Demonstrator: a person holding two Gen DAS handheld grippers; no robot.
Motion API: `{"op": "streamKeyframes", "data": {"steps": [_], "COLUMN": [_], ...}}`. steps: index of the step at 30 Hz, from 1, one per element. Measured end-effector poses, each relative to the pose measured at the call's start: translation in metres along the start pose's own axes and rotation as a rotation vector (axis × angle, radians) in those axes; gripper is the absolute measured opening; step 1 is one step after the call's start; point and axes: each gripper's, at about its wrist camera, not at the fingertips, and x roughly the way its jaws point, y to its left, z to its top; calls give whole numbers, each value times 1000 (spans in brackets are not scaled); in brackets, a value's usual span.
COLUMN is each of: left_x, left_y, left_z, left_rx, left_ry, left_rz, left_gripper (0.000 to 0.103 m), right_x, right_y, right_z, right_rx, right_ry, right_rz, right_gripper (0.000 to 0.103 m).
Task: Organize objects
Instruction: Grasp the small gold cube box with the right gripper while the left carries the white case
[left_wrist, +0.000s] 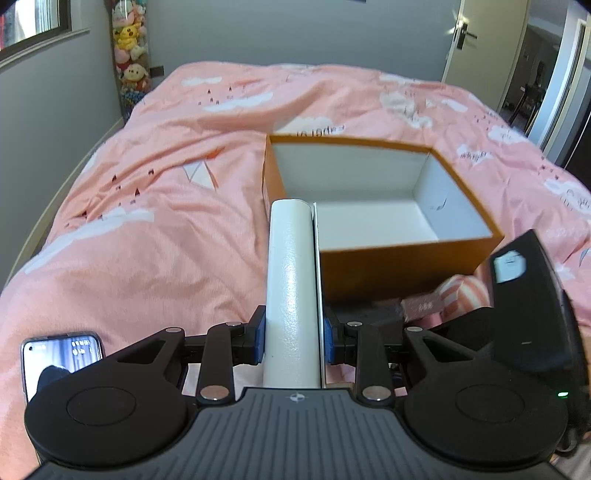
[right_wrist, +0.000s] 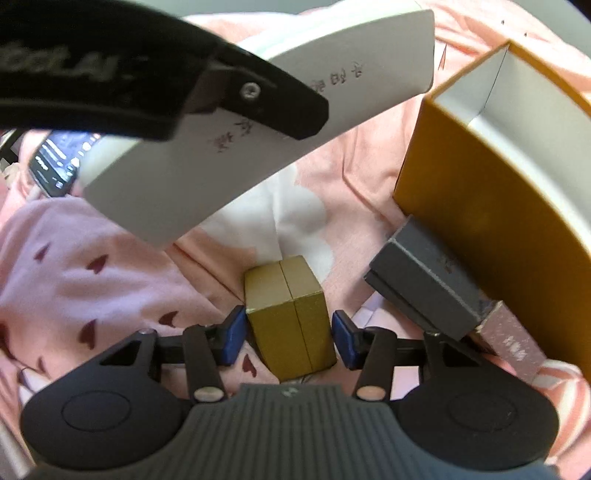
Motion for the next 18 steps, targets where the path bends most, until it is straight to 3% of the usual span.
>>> {"op": "streamKeyframes", "data": {"steps": [9, 18], "left_x": [-10, 14], "left_y": [-12, -29], "left_z": [32, 78], "left_rx": [-66, -58], "left_ry": [-137, -215], "left_rz": [-82, -128], "left_gripper": [33, 33], "right_x": [-90, -156], "right_y": [-12, -63], "right_z": [4, 14], "right_rx": [-6, 70], "right_ry": [-154, -279], "right_rz": [-74, -327], "right_gripper": [52, 51]}}
